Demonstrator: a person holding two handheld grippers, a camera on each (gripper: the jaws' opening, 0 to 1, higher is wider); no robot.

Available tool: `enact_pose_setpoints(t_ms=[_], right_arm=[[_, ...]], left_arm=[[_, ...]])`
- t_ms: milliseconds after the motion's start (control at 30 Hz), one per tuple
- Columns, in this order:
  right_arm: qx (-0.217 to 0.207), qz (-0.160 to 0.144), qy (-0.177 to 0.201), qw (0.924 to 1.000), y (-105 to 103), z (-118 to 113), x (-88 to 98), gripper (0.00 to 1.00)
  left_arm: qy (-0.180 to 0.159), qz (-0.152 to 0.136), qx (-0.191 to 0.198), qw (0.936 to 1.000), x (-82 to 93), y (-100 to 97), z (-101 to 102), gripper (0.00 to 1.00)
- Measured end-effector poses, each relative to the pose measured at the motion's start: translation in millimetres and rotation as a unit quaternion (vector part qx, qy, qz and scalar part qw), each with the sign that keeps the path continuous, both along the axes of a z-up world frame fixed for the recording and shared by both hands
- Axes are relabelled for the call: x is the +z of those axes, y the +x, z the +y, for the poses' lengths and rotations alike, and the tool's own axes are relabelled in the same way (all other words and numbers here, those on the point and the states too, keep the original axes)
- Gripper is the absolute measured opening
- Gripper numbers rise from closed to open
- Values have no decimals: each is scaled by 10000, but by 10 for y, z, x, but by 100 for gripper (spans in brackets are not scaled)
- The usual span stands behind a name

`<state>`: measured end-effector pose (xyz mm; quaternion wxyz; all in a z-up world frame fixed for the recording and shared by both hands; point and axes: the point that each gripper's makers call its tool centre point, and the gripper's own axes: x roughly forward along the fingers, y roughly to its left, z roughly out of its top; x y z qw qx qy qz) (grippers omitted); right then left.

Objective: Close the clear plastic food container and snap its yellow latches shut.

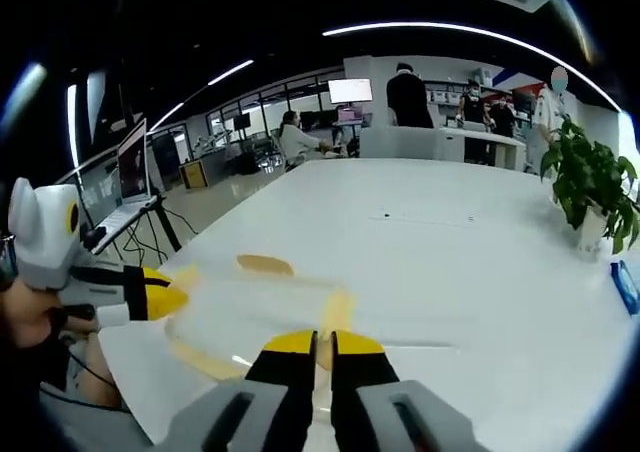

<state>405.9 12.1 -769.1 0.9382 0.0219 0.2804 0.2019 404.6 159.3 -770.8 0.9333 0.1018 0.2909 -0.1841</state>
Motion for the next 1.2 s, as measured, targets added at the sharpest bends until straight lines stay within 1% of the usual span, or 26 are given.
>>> enact_pose_setpoints(t_ms=[167,267,333,500,767,867,967,1100,1200], right_arm=[[-133,46,12,9999,-10,-162,-36,0],[-178,49,-9,9998,-3,-252,-46,0],[-240,51,-6,9997,0,-330,-37,0],[-308,36,-150,9994,-5,-499,-41,0],[-463,84,-177,9987,-10,-785,-57,0],[-499,94,-194,9985,-10,-874,-56,0],[-536,107,-219,9983,-11,-979,-62,0],[-556,147,-258,9980,-12,-1087,-92,0],[-573,215,-242,9978,-6,-1141,-114,0]], left_arm=[[-32,26,-124,9999,-18,8,-150,5],[-75,-21,-209,9998,-10,6,-252,5],[-123,13,-263,9996,-22,0,-324,5],[-145,31,-442,9989,-30,28,-512,6],[-207,73,-651,9976,-54,64,-778,6],[-300,53,-677,9972,-50,77,-873,6],[-323,71,-755,9966,-65,72,-984,6],[-369,115,-828,9958,-82,73,-1090,6],[-324,128,-919,9952,-112,76,-1150,6]])
